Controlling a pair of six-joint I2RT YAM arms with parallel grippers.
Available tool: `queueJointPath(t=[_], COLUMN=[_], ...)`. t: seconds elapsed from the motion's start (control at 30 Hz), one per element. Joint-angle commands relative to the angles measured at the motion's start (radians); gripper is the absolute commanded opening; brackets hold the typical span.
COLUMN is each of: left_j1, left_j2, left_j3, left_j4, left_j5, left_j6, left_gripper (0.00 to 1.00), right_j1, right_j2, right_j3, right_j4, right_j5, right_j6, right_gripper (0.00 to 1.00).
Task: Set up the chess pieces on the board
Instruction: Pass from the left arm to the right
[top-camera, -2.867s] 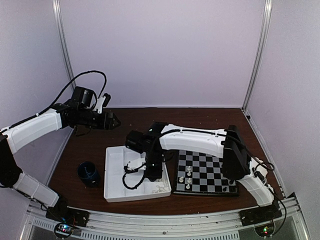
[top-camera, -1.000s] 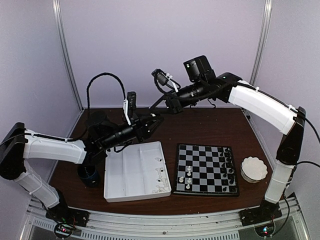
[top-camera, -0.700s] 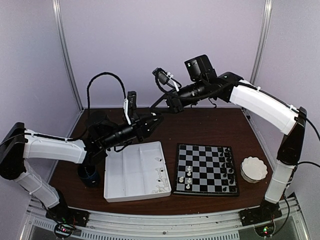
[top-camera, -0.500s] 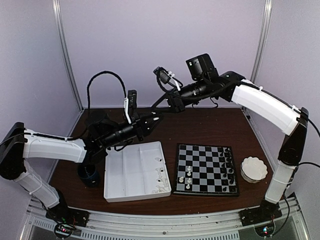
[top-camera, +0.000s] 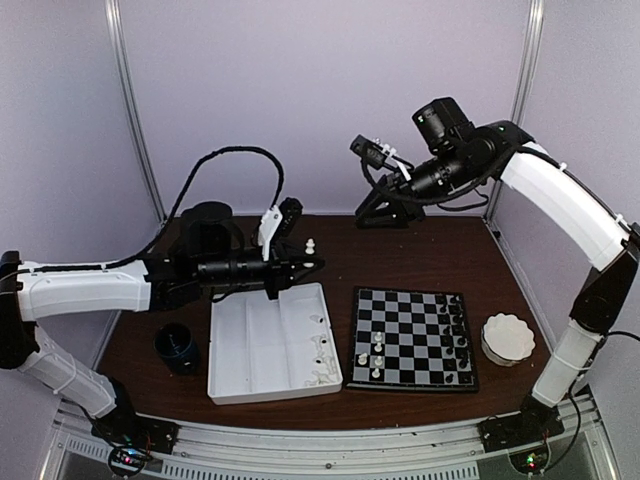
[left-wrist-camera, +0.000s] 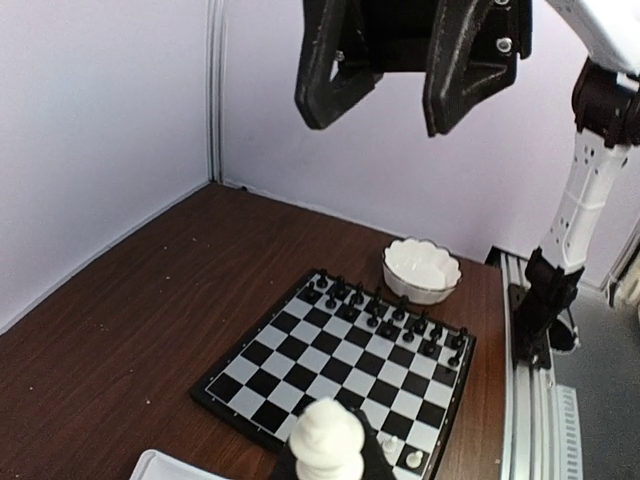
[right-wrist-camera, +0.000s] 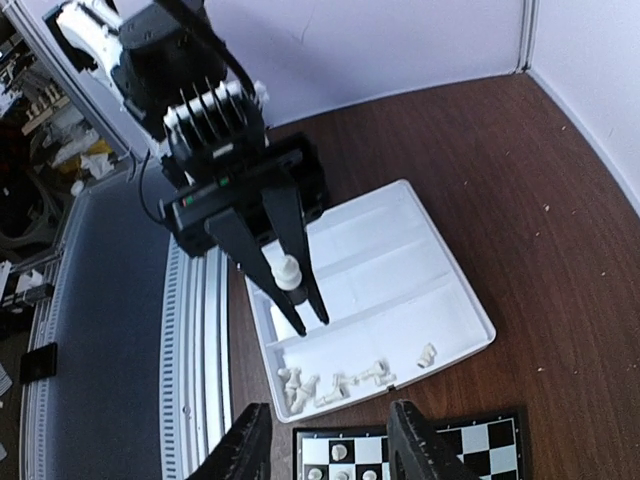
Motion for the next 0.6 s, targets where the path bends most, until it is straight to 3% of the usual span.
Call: queueJointPath(t=[0.0, 0.27, 0.57], left_j1=[0.001, -0.013, -0.021], left_j2=[-0.031, -0.011, 0.004], left_j3=[0.063, 0.125, 0.128], left_j4=[-0.224, -0.301, -0.240], left_j5=[0.068, 0.131, 0.139], left_j6=[0.161, 0.195, 0.167], left_gripper=[0.03, 0.03, 0.03], right_j1=[0.013, 0.112, 0.152], right_j2=[0.056, 0.128, 0.204], right_j3=[0.013, 0.084, 0.159], right_j4=[-0.201, -0.202, -0.171], right_j5=[0.012, 0.037, -0.011], right_j6=[-0.127, -0.097, -0.026], right_gripper=[0.41, 0.45, 0.44])
